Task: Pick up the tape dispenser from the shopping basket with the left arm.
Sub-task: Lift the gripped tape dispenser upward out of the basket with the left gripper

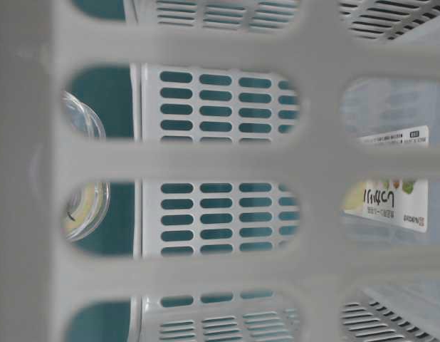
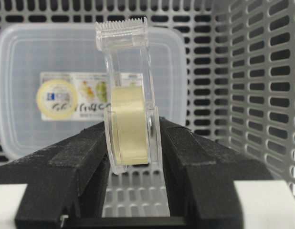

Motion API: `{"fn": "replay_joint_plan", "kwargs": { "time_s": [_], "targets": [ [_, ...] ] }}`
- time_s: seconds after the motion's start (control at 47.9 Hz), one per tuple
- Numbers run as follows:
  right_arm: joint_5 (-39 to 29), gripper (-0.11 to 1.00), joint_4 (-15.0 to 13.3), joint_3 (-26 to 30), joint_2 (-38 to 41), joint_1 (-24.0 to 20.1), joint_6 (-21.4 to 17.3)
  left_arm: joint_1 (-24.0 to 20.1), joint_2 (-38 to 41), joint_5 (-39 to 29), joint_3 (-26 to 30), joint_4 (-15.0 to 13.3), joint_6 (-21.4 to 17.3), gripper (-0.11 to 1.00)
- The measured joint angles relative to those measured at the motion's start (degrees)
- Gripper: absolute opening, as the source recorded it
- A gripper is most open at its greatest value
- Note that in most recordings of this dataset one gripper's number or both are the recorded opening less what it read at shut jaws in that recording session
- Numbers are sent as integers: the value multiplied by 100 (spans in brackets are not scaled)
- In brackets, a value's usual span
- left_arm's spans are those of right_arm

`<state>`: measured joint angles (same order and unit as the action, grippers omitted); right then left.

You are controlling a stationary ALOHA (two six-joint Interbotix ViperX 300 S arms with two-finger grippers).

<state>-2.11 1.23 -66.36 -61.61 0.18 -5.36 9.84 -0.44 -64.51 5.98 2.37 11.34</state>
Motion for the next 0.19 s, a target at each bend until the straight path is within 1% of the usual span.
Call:
{"fn": "replay_joint_plan", "kwargs": {
  "time_s": [0.188],
  "targets": [
    [9,74,0,-26,0,0,0,0,0,0,0,0,0,29]
  ]
}}
